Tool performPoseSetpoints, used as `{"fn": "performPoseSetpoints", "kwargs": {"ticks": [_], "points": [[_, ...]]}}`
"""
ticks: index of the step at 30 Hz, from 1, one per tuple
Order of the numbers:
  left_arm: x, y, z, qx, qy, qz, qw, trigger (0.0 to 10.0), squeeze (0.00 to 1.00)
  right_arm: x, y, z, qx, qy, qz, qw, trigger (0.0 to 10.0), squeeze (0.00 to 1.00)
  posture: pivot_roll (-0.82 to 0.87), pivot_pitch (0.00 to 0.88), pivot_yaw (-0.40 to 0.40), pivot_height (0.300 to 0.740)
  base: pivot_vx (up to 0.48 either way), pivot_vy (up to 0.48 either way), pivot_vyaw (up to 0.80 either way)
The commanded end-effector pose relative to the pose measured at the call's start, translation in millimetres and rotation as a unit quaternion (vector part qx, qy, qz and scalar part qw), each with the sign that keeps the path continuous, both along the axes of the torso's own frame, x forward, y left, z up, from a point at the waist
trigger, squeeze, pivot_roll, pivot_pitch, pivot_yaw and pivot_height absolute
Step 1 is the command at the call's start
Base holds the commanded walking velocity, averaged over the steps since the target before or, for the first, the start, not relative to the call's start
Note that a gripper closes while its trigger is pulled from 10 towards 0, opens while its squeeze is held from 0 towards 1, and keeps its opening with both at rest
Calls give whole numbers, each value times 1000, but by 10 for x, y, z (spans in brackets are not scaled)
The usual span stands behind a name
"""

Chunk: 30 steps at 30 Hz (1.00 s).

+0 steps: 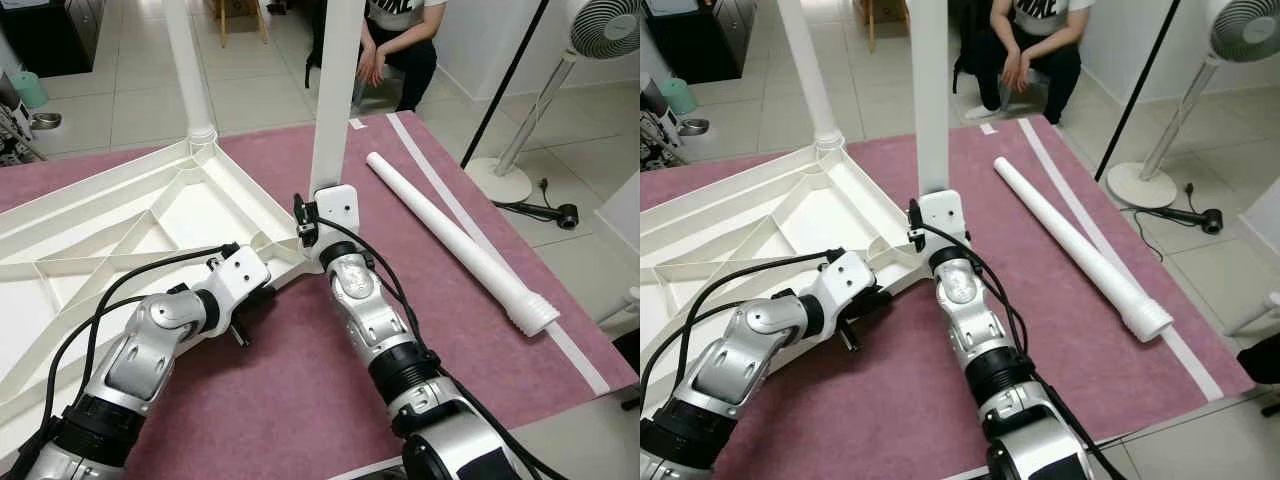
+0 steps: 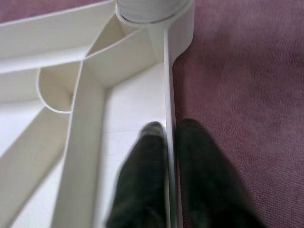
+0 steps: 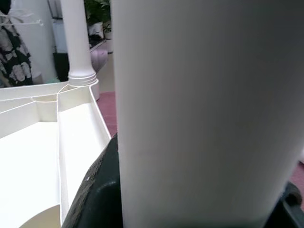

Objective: Building children table

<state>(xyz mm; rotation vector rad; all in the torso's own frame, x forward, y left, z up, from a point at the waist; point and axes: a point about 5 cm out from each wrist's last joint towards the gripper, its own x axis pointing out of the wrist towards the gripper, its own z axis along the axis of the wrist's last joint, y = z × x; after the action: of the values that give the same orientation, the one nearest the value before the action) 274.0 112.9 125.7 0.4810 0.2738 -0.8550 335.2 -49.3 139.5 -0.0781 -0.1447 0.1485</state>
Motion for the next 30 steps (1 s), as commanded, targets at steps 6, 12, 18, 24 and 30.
{"fn": "performPoseSetpoints", "kwargs": {"ticks": [6, 12, 18, 24, 30], "points": [[75, -11, 436, -34, -96, 7, 995, 10000, 1000, -58, -183, -343, 10, 76, -81, 994, 10000, 0, 79, 0, 29, 740, 0, 0, 0], [77, -3, 489, -35, -103, 7, 994, 10000, 0, -72, -205, -364, 20, 78, -137, 987, 10000, 0, 82, 0, 28, 740, 0, 0, 0], [79, -27, 484, -37, -102, 8, 994, 10000, 0, -36, -273, -328, 33, 75, -181, 980, 10000, 0, 83, 0, 27, 740, 0, 0, 0], [68, -28, 441, -31, -93, 5, 995, 10000, 0, -8, -214, -279, 27, 63, -150, 986, 10000, 0, 83, 0, 27, 740, 0, 0, 0], [61, -9, 404, -21, -90, 7, 996, 10000, 0, -14, -155, -276, 31, 62, -117, 991, 10000, 1000, 79, 0, 29, 740, 0, 0, 0]]}}
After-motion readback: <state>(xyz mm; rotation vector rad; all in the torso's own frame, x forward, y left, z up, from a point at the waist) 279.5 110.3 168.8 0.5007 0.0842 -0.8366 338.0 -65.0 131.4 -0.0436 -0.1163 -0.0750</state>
